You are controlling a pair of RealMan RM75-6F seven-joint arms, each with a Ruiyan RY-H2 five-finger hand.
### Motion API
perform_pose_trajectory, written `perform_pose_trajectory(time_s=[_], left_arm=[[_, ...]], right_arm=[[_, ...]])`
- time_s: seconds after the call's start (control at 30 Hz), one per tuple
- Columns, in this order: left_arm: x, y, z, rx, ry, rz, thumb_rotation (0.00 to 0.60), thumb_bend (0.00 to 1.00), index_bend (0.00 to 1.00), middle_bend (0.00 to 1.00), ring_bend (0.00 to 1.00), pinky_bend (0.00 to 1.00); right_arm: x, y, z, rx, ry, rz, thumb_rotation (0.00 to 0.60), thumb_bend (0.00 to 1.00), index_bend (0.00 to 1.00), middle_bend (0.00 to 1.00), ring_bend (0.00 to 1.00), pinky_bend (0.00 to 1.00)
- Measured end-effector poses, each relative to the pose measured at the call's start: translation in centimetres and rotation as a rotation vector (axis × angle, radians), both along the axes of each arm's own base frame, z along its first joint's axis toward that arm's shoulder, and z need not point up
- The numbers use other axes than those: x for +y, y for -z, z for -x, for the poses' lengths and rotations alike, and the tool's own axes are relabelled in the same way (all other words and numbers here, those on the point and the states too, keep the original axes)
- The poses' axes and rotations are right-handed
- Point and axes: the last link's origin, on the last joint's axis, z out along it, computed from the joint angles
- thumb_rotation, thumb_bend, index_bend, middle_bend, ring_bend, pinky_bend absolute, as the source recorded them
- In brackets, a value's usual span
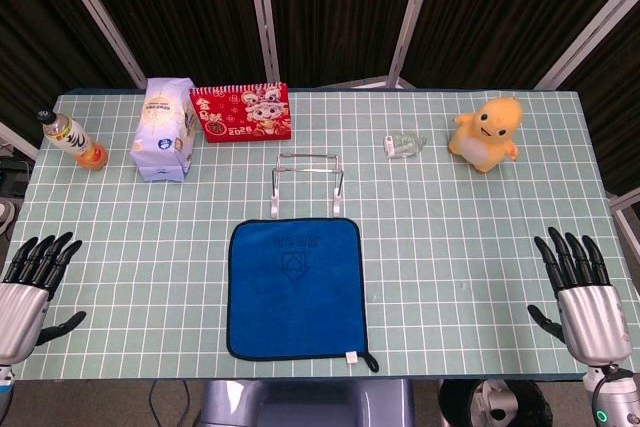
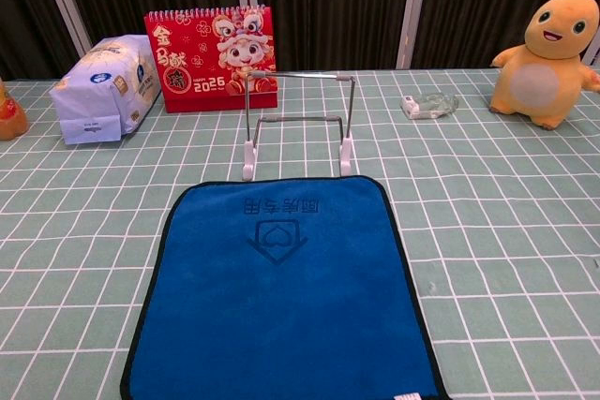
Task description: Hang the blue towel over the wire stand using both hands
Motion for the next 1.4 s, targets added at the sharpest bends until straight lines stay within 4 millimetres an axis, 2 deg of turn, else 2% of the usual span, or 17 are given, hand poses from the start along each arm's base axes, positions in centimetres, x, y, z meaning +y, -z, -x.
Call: perform_pose_trajectory(time_s=[0.27, 0.43, 0.57, 0.8, 0.9, 1.0, 1.2, 1.4], left_arm=[[-0.2, -0.2, 0.1, -0.006, -0.005, -0.007, 0.600, 0.00, 0.00, 0.00, 0.00, 0.00], [-0.1, -0.4, 0.2, -0.002, -0.014, -0.026, 0.600, 0.00, 0.00, 0.00, 0.00, 0.00], [0.3, -0.1, 0.3, 0.017, -0.023, -0.027, 0.600, 0.00, 0.00, 0.00, 0.00, 0.00], [1.3, 0.6, 0.6, 0.052, -0.057, -0.035, 0.600, 0.00, 0.00, 0.00, 0.00, 0.00], [1.5, 0.9, 0.7, 0.061, -0.074, -0.037, 0.600, 0.00, 0.00, 0.00, 0.00, 0.00], [1.8, 1.1, 0.8, 0.071, -0.088, -0.037, 0.600, 0.00, 0.00, 0.00, 0.00, 0.00], [2.3, 1.6, 1.0, 0.081, -0.111, -0.030, 0.600, 0.00, 0.00, 0.00, 0.00, 0.00], [2.9, 1.9, 1.0, 0.086, -0.116, -0.016, 0.600, 0.00, 0.00, 0.00, 0.00, 0.00]], right_arm=[[-0.5, 0.6, 0.0, -0.002, -0.009, -0.043, 0.600, 0.00, 0.00, 0.00, 0.00, 0.00], [-2.2, 2.7, -0.7, 0.025, -0.069, -0.165, 0.600, 0.00, 0.00, 0.00, 0.00, 0.00], [-4.7, 5.0, -2.1, 0.062, -0.149, -0.294, 0.600, 0.00, 0.00, 0.00, 0.00, 0.00], [-10.0, 10.7, -6.3, 0.156, -0.314, -0.554, 0.600, 0.00, 0.00, 0.00, 0.00, 0.00], [-11.9, 13.2, -8.3, 0.193, -0.381, -0.625, 0.600, 0.00, 0.00, 0.00, 0.00, 0.00], [-13.3, 15.2, -9.5, 0.224, -0.429, -0.659, 0.600, 0.00, 0.00, 0.00, 0.00, 0.00], [-14.6, 18.1, -10.0, 0.263, -0.480, -0.696, 0.600, 0.00, 0.00, 0.00, 0.00, 0.00], [-14.9, 20.3, -10.8, 0.304, -0.541, -0.713, 0.600, 0.00, 0.00, 0.00, 0.00, 0.00]])
